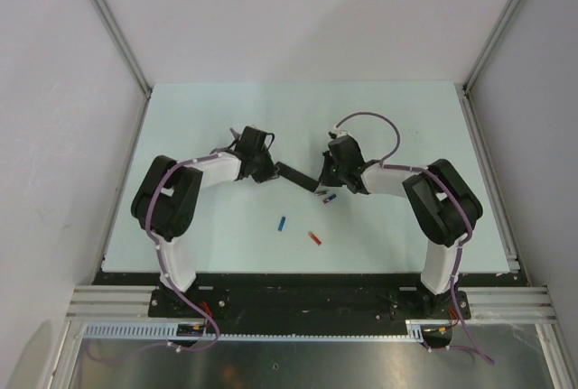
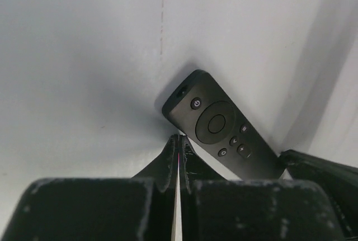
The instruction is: Load the batteries into the remote control
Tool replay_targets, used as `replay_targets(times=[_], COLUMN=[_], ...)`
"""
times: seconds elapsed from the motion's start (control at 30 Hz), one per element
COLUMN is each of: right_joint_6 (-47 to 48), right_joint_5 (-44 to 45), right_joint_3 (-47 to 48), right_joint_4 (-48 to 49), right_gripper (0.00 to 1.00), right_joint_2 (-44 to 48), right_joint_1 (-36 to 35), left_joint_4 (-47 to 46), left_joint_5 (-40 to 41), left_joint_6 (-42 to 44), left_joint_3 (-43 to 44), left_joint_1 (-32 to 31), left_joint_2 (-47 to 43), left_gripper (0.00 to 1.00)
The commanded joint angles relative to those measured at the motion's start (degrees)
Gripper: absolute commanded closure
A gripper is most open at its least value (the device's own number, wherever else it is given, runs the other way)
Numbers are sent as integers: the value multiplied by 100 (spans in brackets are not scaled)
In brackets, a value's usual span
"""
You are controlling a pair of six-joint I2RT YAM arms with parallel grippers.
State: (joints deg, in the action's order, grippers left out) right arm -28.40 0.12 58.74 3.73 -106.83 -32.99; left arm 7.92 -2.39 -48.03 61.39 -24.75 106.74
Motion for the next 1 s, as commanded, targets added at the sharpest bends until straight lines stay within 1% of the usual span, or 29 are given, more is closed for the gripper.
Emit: replay_targets(times=[0.0,0.2,0.33,0.37,0.4,0.47,0.5,0.53,0.57,0.6,0.67,0.7,0.73,0.77,0.8,0.9,0.97], right_joint_6=[63,-60,-113,-139,-157,-253,-253,-201,-131,-78,106,150,194,238,247,256,221], right_joint_5=[-223,-372,-469,-434,-208,-22,240,365,470,637,778,962,1051,1138,1287,1447,1499], right_joint_3=[190,217,375,375,375,375,366,357,357,357,357,357,357,349,323,191,120], right_joint_4=[84,234,216,164,85,-274,-337,-686,-793,-882,-1137,-1224,-1382,-1453,-1506,-1691,-1779], right_gripper=[100,100,100,100,100,98,94,93,88,73,54,43,39,36,34,32,32], right_joint_2=[-102,-189,-295,-269,-216,81,231,363,660,802,1231,1356,1497,1611,1847,2313,2516], right_joint_1=[-172,-339,-410,-410,-375,-226,-164,-111,-41,-14,3,-14,-49,-93,-172,-365,-453], left_joint_4=[-36,-10,7,-10,25,43,69,86,121,148,262,280,323,463,525,614,814], left_joint_5=[-103,-174,-244,-235,-227,-78,19,98,151,143,134,108,151,230,552,845,1108], left_joint_6=[57,74,127,145,188,259,381,443,505,610,716,821,848,831,726,392,330], left_joint_3=[400,875,1112,1147,1156,1069,1025,981,902,867,796,770,735,717,700,594,821], left_joint_1=[58,146,330,374,418,541,568,585,577,568,446,358,157,33,-90,-704,-916], left_joint_2=[268,497,559,550,471,261,-19,-143,-266,-485,-645,-698,-768,-786,-804,-769,-550], left_gripper=[100,100,97,96,94,82,73,50,37,1,0,0,0,0,0,0,0])
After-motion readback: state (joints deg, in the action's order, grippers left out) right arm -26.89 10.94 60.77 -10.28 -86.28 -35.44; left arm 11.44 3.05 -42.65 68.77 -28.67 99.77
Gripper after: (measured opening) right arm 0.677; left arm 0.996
